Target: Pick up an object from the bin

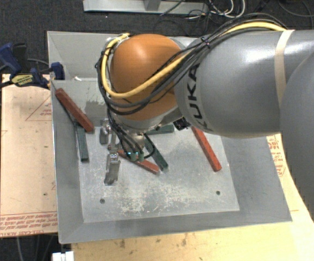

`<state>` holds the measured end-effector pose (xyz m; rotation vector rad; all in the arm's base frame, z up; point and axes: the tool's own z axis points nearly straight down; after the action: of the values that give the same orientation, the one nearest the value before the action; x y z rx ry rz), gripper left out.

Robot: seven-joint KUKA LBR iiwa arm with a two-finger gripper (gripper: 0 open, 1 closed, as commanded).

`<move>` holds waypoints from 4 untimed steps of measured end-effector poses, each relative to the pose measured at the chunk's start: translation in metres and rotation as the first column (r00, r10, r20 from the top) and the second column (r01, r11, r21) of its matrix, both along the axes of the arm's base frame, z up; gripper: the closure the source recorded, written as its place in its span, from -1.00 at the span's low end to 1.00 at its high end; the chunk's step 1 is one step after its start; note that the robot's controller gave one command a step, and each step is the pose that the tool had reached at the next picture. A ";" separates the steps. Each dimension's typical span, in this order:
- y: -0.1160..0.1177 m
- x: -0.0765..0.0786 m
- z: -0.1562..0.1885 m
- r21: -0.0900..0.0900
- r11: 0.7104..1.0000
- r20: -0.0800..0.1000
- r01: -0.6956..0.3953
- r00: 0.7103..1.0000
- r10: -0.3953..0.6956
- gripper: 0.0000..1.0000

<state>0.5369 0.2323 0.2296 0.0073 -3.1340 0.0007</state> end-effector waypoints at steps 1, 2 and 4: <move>-0.031 -0.002 -0.025 0.000 0.976 0.006 0.220 0.976 -0.220 -1.00; 0.019 0.008 0.038 0.005 1.000 0.015 -0.024 1.000 0.024 -1.00; -0.109 0.040 -0.159 0.000 0.988 0.008 -0.153 0.988 0.153 -1.00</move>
Offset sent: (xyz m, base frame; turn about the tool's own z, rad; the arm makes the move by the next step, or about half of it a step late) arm -0.0023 -0.0309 -0.0243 0.2231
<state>0.5764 0.1230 0.0706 0.2481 -3.1319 0.0007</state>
